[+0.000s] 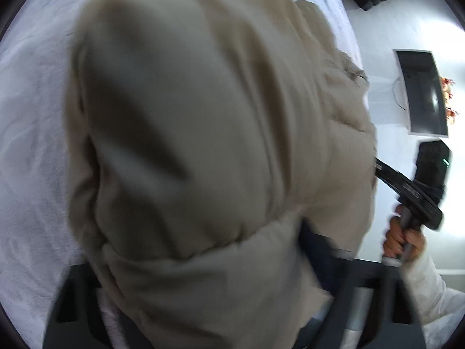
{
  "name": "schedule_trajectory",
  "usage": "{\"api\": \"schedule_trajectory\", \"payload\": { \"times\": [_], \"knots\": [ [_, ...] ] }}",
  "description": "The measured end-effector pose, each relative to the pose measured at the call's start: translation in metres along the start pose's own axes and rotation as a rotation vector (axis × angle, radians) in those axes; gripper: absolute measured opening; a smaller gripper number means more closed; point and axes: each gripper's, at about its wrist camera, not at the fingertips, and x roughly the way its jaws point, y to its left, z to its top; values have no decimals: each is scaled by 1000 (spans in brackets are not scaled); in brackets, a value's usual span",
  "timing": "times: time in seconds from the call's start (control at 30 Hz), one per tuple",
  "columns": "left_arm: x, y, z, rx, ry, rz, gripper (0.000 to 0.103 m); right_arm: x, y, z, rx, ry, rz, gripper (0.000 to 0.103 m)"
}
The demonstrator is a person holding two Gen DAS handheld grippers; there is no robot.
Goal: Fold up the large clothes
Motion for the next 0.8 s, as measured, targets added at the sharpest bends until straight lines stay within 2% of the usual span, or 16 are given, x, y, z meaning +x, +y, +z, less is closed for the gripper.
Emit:
{"api": "schedule_trajectory", "payload": {
  "times": [0.03, 0.07, 0.13, 0.23, 0.43, 0.57, 0.8],
  "knots": [
    [-1, -6, 0, 0, 3, -43, 42, 8, 0, 4, -7, 3, -11, 21],
    [-3, -13, -1, 6, -2, -58, 35, 15, 0, 7, -9, 5, -18, 20],
    [-9, -28, -4, 29, -12, -66, 30, 25, 0, 12, -7, 9, -29, 20],
    [-19, -56, -9, 54, -33, -117, 27, 36, -3, 18, 5, 18, -40, 18],
    [-20, -118, -13, 113, -59, -181, 27, 47, -5, 20, 6, 37, -52, 17],
    [-9, -147, -11, 131, -60, -176, 27, 49, -5, 20, 4, 41, -68, 17],
    [-5, -156, -6, 124, -58, -147, 27, 43, -9, 19, 7, 51, -51, 17]
  ]
}}
